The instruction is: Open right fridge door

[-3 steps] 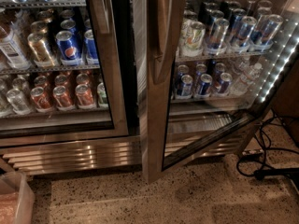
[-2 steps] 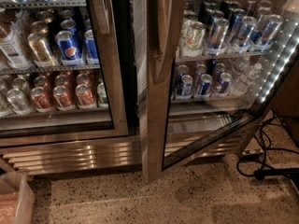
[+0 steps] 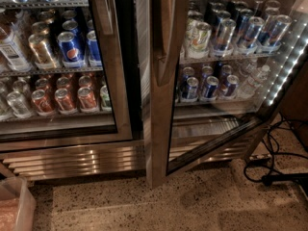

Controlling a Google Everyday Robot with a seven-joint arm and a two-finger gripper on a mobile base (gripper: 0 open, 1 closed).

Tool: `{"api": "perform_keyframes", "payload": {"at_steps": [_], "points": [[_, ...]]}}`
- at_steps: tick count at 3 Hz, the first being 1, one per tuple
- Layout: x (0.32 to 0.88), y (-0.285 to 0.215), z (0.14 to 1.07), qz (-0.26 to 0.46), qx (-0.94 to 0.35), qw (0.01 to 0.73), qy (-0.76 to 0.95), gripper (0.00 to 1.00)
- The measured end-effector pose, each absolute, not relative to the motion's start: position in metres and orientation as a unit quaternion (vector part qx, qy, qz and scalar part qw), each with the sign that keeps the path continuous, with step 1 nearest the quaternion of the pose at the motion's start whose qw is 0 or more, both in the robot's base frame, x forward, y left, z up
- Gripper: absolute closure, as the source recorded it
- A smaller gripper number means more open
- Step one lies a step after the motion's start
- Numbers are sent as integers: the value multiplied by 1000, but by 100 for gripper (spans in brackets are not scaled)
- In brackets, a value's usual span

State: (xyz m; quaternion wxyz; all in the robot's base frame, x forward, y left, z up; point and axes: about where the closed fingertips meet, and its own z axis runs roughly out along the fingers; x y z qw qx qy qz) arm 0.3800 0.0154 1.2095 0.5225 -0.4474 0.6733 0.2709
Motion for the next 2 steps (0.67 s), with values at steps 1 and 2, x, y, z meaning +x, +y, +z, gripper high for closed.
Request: {"api": "perform_keyframes", "payload": {"at_steps": [1,2], "points": [[380,15,1210,271,-447,523,673,30],[380,15,1210,271,-447,523,673,42]]}}
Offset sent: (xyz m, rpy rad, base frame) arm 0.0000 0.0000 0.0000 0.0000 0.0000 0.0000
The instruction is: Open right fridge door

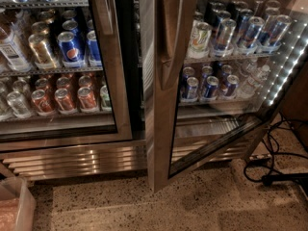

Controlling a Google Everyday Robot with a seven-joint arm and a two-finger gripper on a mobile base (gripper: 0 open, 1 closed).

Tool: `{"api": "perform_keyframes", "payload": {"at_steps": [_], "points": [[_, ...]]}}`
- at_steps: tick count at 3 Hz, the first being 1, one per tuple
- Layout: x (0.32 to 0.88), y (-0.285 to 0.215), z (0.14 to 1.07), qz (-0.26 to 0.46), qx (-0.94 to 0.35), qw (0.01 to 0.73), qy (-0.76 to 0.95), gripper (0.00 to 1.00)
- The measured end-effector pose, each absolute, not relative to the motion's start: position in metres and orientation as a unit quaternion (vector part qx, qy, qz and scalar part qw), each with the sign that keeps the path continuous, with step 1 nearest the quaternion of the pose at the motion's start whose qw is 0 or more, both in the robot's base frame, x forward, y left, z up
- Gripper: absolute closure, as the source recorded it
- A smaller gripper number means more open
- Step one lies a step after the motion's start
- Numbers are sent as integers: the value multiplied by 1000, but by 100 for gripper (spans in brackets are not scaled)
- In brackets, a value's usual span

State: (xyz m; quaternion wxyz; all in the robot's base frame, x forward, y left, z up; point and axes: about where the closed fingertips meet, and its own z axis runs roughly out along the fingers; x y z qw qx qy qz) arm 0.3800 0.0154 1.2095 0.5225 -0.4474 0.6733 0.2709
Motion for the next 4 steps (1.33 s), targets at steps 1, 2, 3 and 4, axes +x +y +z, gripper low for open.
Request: {"api": "perform_keyframes", "payload": {"at_steps": [1,2,3,4], "points": [[380,15,1210,271,-447,523,673,54],[380,15,1210,271,-447,523,673,66],[380,15,1210,271,-447,523,673,79],[380,15,1210,271,-447,523,673,91]]}}
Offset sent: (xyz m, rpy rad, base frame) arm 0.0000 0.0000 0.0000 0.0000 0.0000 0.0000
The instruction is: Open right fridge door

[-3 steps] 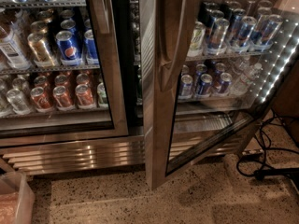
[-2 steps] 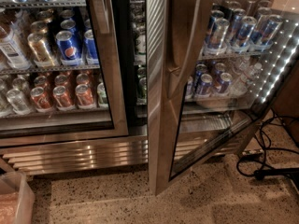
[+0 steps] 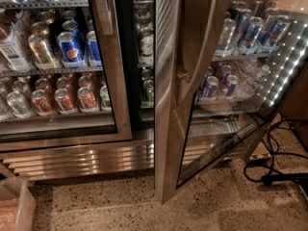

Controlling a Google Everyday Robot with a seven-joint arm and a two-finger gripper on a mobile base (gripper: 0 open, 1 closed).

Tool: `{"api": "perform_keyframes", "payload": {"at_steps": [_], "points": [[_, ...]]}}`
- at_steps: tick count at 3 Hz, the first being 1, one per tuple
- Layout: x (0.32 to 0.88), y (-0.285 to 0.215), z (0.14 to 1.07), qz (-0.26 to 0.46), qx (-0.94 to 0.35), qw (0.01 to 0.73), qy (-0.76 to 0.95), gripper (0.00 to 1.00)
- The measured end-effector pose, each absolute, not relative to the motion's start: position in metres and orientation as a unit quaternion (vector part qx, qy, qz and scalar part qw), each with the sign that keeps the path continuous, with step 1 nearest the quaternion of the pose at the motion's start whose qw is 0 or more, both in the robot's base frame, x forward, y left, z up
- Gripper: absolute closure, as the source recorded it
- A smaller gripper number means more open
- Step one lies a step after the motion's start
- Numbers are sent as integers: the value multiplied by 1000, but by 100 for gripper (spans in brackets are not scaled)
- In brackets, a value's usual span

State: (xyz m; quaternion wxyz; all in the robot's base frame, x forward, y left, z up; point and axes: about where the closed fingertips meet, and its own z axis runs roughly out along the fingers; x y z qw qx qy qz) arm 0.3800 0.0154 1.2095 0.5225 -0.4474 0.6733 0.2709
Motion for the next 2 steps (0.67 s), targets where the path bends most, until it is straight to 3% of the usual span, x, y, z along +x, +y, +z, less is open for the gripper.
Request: {"api": "perform_keyframes", "payload": {"at_steps": [1,2], "points": [[380,15,1210,271,-447,523,673,100],[380,15,1210,271,-447,523,673,100]]}}
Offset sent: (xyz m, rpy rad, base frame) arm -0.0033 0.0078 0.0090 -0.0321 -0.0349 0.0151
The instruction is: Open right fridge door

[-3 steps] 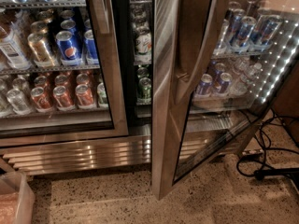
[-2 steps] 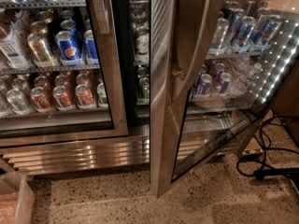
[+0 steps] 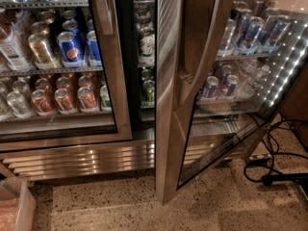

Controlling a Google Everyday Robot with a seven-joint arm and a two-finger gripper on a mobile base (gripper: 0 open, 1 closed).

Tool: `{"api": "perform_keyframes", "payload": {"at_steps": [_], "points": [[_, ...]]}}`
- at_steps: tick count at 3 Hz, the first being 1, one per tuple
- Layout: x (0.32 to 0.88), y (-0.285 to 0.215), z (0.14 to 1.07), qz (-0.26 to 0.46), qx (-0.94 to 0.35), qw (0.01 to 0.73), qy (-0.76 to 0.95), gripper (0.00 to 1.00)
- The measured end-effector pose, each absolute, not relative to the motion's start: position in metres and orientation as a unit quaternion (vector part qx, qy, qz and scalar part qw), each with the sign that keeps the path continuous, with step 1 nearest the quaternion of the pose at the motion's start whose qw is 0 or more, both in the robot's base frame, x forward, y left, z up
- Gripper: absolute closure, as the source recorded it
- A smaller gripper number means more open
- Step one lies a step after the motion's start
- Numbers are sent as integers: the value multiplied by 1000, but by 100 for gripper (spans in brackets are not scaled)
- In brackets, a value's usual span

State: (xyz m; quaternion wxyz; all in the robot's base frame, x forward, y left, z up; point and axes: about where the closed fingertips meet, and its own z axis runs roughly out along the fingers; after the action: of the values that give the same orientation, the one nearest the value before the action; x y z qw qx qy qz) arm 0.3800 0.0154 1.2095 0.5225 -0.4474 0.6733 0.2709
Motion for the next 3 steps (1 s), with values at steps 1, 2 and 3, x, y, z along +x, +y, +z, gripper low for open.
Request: {"api": "perform_keyframes", "payload": {"at_steps": [1,2,3], "points": [[380,15,1210,271,-447,523,673,100],[380,15,1210,271,-447,523,673,100],[380,15,1210,271,-447,523,673,100]]}}
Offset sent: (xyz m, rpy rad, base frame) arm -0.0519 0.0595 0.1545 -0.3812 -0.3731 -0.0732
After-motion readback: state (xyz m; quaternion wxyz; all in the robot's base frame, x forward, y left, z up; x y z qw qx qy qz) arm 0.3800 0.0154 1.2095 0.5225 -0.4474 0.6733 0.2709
